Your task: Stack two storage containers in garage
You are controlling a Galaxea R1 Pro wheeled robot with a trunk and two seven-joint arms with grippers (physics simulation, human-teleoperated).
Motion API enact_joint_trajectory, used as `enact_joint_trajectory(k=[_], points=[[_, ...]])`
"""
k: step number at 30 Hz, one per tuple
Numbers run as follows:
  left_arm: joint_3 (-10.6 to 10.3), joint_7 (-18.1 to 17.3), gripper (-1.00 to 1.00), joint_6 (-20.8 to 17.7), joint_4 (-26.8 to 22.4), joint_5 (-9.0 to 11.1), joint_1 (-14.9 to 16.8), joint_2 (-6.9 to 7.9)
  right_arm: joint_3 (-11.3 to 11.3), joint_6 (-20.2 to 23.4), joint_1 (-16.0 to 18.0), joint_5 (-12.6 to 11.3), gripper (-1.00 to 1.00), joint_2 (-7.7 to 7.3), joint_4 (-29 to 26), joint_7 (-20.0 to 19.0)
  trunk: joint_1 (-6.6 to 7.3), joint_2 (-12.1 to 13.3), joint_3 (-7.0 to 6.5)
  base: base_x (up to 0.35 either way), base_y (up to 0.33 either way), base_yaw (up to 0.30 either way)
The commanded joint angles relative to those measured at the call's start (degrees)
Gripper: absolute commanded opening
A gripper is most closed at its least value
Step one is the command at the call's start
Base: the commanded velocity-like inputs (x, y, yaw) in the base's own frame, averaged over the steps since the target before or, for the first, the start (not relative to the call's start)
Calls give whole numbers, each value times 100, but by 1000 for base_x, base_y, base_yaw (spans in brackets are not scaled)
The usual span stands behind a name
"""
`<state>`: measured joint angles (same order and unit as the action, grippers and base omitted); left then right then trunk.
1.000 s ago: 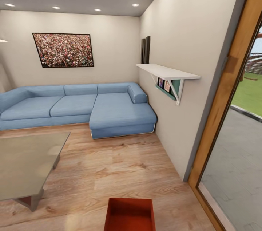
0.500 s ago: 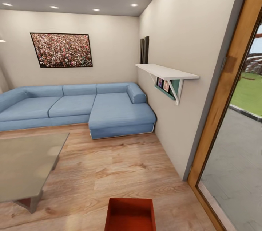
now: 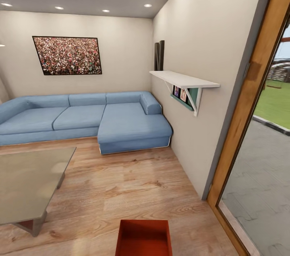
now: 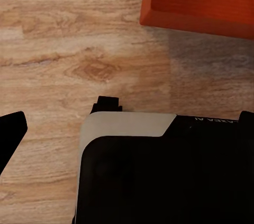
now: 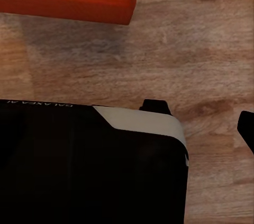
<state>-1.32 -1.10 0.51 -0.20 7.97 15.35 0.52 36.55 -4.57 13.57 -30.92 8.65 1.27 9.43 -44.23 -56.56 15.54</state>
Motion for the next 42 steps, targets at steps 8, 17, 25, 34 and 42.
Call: enact_joint_trajectory(k=[8, 17, 25, 34, 42], points=[[-17, -12, 100, 4, 2, 56, 3, 1, 46, -27, 6, -63, 100, 5, 13, 7, 0, -5, 7, 0, 0, -1], [-17, -9, 100, 3, 2, 56, 3, 1, 46, -27, 6, -70, 100, 5, 13, 7, 0, -5, 7, 0, 0, -61], [-17, -12, 100, 3, 2, 52, 3, 1, 46, -27, 6, -52, 100, 5, 13, 7, 0, -5, 7, 0, 0, -33], [-17, -11, 100, 7, 2, 49, 3, 1, 46, -27, 6, -66, 100, 5, 13, 7, 0, -5, 7, 0, 0, -64], [-17, -6, 100, 7, 2, 51, 3, 1, 46, -27, 6, -46, 100, 5, 13, 7, 0, -5, 7, 0, 0, -4]])
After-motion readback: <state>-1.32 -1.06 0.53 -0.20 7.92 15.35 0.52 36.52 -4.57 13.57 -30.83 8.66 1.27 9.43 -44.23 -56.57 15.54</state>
